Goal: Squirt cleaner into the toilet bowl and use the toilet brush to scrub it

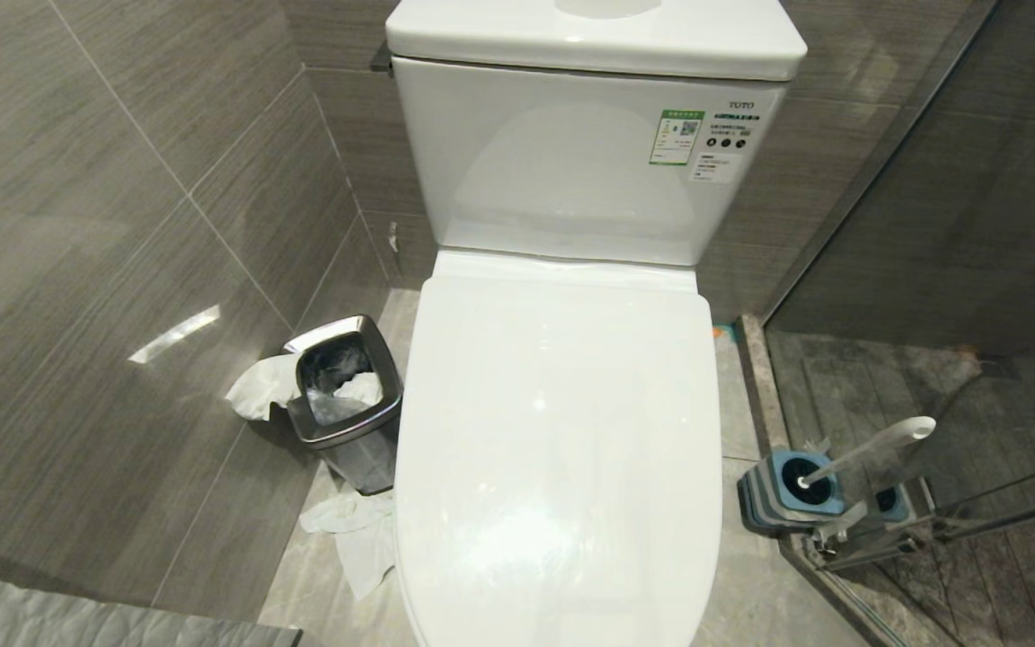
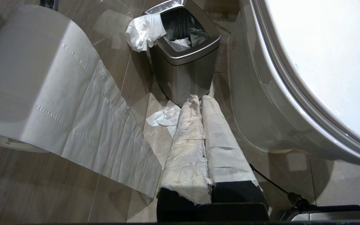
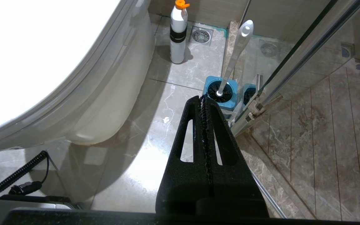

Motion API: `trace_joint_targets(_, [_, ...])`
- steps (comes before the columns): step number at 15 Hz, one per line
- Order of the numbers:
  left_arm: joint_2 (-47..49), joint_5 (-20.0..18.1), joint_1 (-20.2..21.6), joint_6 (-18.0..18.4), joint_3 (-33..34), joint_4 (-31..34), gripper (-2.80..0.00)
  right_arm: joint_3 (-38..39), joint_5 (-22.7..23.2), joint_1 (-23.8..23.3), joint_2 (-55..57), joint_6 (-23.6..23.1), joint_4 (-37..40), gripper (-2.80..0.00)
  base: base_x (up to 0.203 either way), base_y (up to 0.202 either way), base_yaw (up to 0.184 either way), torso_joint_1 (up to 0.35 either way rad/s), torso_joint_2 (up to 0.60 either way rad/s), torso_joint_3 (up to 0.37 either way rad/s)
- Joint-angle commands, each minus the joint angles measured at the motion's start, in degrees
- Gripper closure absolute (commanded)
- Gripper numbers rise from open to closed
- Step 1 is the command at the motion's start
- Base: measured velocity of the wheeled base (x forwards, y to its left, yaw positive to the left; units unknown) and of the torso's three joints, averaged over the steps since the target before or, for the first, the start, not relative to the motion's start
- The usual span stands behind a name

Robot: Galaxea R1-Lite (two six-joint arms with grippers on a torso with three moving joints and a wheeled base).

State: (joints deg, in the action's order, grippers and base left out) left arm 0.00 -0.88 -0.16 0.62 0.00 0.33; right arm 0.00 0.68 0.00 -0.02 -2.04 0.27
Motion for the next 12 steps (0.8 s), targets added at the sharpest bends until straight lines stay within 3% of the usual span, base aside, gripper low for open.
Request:
trace_joint_targets(1, [0.1, 0.0, 0.0, 0.0, 0.2, 0.0, 0.0, 0.0, 0.0, 0.0, 0.0, -0.1, 0.0, 0.0, 0.0, 0.0, 0.0, 0.0, 0.0, 0.0])
trace_joint_targets(12, [0.1, 0.0, 0.0, 0.0, 0.2, 0.0, 0.0, 0.0, 0.0, 0.0, 0.0, -0.1, 0.0, 0.0, 0.0, 0.0, 0.0, 0.0, 0.0, 0.0])
